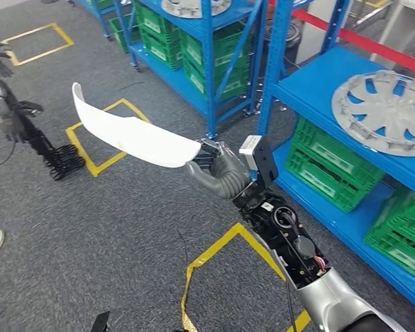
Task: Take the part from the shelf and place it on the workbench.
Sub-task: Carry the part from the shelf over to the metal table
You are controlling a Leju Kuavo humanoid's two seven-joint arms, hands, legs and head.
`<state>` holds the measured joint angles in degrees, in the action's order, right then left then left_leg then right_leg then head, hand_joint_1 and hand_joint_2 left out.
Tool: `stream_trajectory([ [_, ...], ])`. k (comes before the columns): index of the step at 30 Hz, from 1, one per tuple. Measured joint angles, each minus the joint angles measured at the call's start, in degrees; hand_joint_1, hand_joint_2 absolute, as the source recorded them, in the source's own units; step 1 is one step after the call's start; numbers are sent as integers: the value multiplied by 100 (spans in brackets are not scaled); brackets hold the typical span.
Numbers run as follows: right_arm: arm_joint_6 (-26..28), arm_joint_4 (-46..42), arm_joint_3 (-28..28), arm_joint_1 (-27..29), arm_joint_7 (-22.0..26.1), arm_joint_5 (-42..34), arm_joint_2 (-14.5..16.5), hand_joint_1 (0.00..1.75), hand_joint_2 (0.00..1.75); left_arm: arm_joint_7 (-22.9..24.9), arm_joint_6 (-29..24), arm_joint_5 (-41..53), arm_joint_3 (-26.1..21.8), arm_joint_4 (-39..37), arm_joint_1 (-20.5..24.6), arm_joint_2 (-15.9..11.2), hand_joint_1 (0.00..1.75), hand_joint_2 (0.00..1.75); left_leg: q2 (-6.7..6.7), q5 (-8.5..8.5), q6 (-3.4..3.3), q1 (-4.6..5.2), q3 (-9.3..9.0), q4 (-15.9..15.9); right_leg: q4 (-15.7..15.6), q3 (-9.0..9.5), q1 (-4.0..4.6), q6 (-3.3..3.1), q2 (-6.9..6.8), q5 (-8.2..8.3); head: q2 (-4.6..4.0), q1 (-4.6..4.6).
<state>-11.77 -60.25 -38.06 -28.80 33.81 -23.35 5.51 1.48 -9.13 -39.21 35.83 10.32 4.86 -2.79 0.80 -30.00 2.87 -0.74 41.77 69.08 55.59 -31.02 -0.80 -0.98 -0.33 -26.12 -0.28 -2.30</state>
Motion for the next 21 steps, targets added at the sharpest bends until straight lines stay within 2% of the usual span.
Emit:
stream_trajectory([
  [1,4,2,0,13,-6,14,-1,175,175,-17,2,2,1,0,2,1,0,175,-22,-46,13,-11,120,225,0,2,6,-4,-92,-9,0,-5],
  [2,10,2,-1,25,-10,29,-1,175,175,-32,4,2,2,0,-1,0,0,175,-36,11,18,-17,125,227,0,6,9,-3,-176,-19,0,-16],
  [3,16,2,-1,34,-11,37,-1,175,175,-43,5,2,3,0,-6,-3,0,175,-63,166,13,-19,-3,-23,0,17,10,2,-253,-30,0,-32],
  [5,34,0,1,39,-13,44,-1,175,175,-62,5,2,4,0,-4,-14,0,175,-266,529,-28,12,-480,-902,1,53,24,37,-383,-65,0,-76],
  [6,39,-1,2,39,-13,44,-3,175,175,-73,5,2,5,1,4,-19,0,175,-360,643,-64,38,-667,-1252,0,72,37,61,-441,-86,0,-90],
  [7,42,-1,3,39,-12,44,-4,175,175,-81,5,2,8,1,11,-22,0,175,-424,686,-102,66,-771,-1447,-1,90,48,90,-490,-104,0,-93],
  [8,44,-1,3,41,-12,44,-6,175,175,-88,5,2,14,1,15,-26,0,175,-416,680,-137,92,-793,-1507,-8,105,54,118,-539,-121,0,-89],
  [10,49,-5,1,47,-14,44,-8,175,175,-94,5,3,37,0,5,-34,0,175,-282,691,-201,87,-800,-1534,-9,137,40,178,-593,-159,0,-63],
  [12,64,-13,3,53,-16,44,-10,175,175,-98,5,9,68,0,-5,-39,0,175,-166,712,-266,58,-840,-1586,241,56,23,219,-379,-336,0,-33],
  [14,78,-16,4,77,-15,44,-23,175,175,-100,6,17,89,0,4,-42,0,175,-44,715,-313,47,-862,-1603,978,-290,16,227,-75,-701,0,21],
  [15,84,-16,5,98,-18,44,-34,175,175,-100,9,19,93,0,10,-44,0,175,29,712,-324,49,-864,-1600,1398,-509,20,229,-10,-861,0,47],
  [16,89,-16,5,125,-25,48,-46,175,175,-98,15,19,95,0,13,-43,0,175,117,708,-327,50,-866,-1594,1690,-678,23,231,17,-928,0,68],
  [17,93,-16,5,149,-33,56,-55,175,175,-95,21,19,97,0,13,-41,0,175,207,701,-327,49,-870,-1585,1762,-749,24,229,28,-874,0,83],
  [18,96,-16,4,163,-45,69,-60,175,175,-89,27,16,98,0,11,-39,0,175,297,692,-320,44,-877,-1569,1591,-704,20,225,44,-701,0,95],
  [19,96,-20,4,170,-57,84,-62,175,175,-82,31,12,99,0,9,-36,0,175,387,675,-306,35,-885,-1544,1211,-556,9,222,104,-445,0,105],
  [21,98,-27,4,173,-77,109,-63,175,175,-71,32,4,101,0,13,-30,0,175,553,634,-259,27,-874,-1470,445,-232,-33,220,379,-98,0,115],
])
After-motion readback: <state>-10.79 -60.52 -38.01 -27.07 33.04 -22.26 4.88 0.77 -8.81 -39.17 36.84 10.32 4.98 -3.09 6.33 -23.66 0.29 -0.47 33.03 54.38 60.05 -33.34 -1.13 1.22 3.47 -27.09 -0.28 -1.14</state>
